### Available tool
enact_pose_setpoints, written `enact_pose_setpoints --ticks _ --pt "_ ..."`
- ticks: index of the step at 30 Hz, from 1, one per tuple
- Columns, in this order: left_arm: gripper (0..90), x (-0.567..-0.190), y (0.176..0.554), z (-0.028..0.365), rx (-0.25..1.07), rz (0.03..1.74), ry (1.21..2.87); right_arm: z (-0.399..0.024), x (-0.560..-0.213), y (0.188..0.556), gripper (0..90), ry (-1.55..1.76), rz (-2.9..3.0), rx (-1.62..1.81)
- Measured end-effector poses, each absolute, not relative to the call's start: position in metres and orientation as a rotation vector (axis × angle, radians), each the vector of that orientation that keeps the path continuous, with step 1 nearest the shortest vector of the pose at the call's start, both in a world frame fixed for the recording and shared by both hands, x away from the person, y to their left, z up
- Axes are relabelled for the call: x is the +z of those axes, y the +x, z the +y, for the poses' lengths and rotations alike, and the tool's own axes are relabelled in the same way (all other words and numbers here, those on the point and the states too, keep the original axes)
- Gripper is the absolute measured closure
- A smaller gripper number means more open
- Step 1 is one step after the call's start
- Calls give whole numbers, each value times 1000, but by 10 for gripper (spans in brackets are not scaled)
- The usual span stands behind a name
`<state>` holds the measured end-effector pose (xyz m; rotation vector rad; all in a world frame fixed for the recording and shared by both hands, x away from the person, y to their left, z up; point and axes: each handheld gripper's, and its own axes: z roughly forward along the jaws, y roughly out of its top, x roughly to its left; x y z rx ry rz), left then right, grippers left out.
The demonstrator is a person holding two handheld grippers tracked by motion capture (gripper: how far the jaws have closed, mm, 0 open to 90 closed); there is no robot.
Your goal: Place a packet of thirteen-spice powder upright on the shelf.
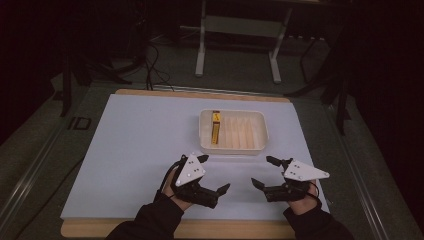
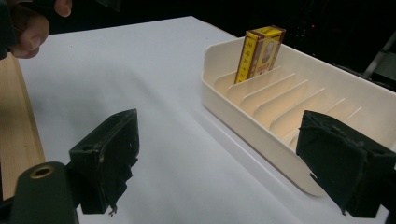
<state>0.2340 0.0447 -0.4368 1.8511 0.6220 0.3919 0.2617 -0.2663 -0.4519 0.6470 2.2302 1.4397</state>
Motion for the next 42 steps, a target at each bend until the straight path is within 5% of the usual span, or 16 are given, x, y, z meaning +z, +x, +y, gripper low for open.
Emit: enact_pose_setpoints --ticks 20,42 --pt "14 -464 216 72 283 610 1826 -263 -457 261 132 640 2260 1440" --pt "14 -496 213 93 307 654 1889 -268 -459 262 132 646 2263 1426"
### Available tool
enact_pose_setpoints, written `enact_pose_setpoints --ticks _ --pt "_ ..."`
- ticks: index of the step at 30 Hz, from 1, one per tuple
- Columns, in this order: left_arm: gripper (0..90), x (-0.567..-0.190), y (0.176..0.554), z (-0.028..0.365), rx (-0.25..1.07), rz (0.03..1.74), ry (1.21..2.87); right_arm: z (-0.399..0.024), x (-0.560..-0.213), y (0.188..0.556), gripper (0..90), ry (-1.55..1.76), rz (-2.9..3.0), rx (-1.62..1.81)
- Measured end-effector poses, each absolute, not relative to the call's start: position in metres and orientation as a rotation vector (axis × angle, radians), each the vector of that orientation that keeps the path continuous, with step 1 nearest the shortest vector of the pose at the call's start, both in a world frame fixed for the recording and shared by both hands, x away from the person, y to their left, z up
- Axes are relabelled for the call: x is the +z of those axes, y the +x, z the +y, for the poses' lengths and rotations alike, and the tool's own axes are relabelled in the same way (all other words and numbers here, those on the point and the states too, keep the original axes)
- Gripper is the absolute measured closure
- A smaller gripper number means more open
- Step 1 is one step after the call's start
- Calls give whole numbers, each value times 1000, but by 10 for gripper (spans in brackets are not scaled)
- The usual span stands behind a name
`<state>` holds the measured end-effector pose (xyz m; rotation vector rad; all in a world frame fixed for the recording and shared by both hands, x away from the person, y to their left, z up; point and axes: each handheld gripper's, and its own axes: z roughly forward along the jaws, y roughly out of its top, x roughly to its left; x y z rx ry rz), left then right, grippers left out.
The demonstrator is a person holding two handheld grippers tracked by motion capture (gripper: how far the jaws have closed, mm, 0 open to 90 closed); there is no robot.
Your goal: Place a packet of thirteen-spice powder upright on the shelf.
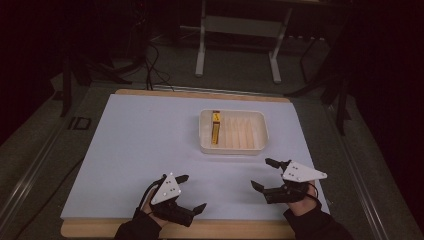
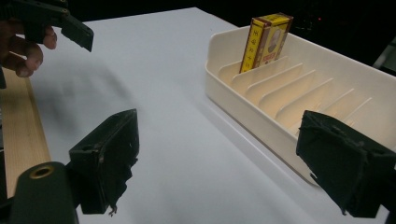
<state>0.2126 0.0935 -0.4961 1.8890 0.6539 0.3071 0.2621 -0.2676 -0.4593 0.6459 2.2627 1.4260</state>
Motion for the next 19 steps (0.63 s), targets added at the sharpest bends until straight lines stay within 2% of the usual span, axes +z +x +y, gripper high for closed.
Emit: enact_pose_setpoints --ticks 19 --pt "14 -499 213 91 316 672 1853 -272 -465 266 133 667 2280 1421"
